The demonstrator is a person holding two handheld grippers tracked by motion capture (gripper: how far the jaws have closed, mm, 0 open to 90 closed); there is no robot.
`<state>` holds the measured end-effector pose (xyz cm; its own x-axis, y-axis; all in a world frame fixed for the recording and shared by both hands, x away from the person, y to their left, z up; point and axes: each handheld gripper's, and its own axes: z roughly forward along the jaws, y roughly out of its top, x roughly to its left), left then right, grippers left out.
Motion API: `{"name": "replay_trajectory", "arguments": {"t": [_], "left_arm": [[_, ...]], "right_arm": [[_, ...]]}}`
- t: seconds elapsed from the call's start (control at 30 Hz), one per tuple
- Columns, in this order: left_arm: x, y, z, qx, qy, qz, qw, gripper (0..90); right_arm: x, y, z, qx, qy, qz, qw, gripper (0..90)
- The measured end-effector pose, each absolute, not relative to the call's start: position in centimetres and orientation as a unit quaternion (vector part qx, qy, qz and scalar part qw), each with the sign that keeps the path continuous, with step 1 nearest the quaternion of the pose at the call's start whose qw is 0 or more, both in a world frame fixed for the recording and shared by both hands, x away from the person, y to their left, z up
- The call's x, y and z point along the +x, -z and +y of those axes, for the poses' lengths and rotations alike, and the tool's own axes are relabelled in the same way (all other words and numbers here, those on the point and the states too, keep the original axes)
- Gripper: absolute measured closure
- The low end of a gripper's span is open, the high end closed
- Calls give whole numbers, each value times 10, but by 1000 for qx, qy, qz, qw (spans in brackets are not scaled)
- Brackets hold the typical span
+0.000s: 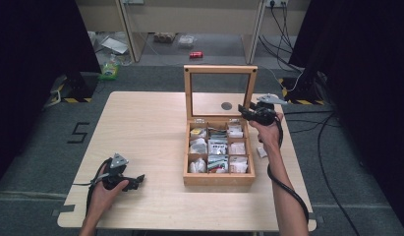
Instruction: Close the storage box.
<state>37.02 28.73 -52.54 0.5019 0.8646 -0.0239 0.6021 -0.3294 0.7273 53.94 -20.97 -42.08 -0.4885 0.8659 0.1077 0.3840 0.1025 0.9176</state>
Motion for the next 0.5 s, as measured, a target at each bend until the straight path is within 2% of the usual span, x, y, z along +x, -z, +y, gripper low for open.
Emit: {"name": "replay_trajectory", "arguments": {"t": [0.5], "left_arm": [[370,525,287,793,-187,462,349,0]], "right_arm": [[524,415,-214,436,-509,699,250,541]]}}
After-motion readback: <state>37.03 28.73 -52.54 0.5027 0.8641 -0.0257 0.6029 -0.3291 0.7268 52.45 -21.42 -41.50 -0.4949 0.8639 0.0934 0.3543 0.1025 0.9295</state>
